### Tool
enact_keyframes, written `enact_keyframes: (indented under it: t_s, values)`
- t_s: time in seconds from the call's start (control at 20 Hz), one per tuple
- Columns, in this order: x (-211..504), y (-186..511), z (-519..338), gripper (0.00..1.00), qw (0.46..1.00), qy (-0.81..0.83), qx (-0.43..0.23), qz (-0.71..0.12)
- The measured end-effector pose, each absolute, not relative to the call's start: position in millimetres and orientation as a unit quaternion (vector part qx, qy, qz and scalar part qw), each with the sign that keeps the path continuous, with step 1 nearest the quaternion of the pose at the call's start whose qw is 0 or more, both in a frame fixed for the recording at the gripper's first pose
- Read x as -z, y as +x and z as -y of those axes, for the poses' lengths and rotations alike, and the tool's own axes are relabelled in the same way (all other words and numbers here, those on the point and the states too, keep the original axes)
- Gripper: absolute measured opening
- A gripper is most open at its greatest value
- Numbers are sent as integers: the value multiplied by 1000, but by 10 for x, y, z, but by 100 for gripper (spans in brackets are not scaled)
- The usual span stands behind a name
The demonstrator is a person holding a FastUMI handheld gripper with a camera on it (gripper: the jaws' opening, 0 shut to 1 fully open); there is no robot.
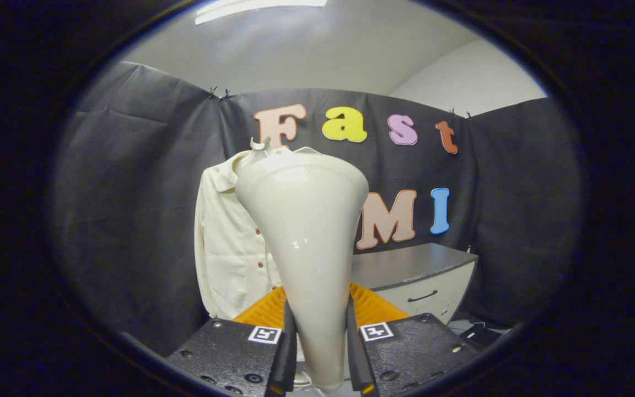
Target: Iron the clothes twice with a garment steamer, once on the left side and once on the right side.
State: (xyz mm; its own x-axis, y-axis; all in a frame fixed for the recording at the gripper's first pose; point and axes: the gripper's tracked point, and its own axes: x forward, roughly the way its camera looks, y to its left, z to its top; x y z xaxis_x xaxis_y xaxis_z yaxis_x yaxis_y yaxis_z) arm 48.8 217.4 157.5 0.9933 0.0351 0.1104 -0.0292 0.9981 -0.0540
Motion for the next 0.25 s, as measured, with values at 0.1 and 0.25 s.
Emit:
enact_keyframes:
  t_s: [0.1,0.25]
  values:
    - [-1588,451,-2062,38,998,-22,-18,56]
    - [-1578,301,-1976,38,998,-25,-27,55]
